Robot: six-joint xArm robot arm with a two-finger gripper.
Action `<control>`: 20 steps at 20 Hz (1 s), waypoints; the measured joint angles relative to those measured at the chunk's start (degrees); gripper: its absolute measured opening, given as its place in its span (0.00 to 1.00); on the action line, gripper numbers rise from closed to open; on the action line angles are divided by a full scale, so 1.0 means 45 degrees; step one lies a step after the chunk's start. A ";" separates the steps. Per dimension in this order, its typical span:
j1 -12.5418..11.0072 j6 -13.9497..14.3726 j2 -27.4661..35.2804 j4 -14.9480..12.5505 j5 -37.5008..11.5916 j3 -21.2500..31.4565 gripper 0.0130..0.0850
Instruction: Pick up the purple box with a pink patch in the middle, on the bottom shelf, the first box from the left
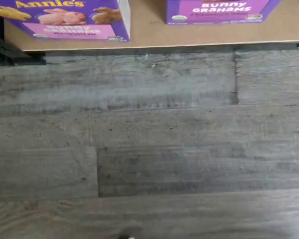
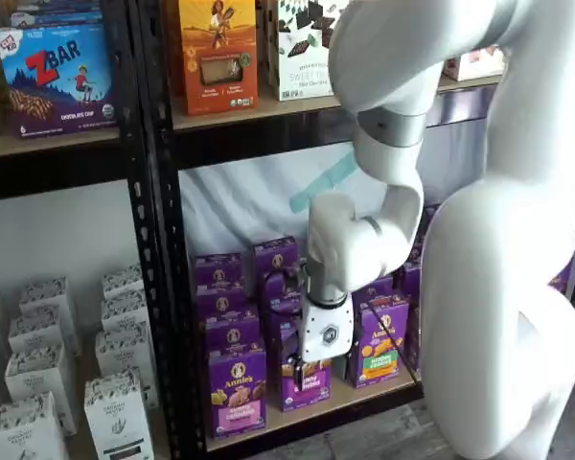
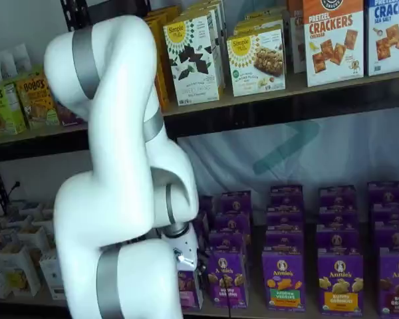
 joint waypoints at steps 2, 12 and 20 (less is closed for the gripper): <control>0.0288 -0.0321 0.0493 0.0591 -0.0405 -0.0198 1.00; 0.0750 -0.0192 0.2826 0.0952 -0.0610 -0.2080 1.00; 0.0428 0.2171 0.4196 -0.1759 -0.0192 -0.3844 1.00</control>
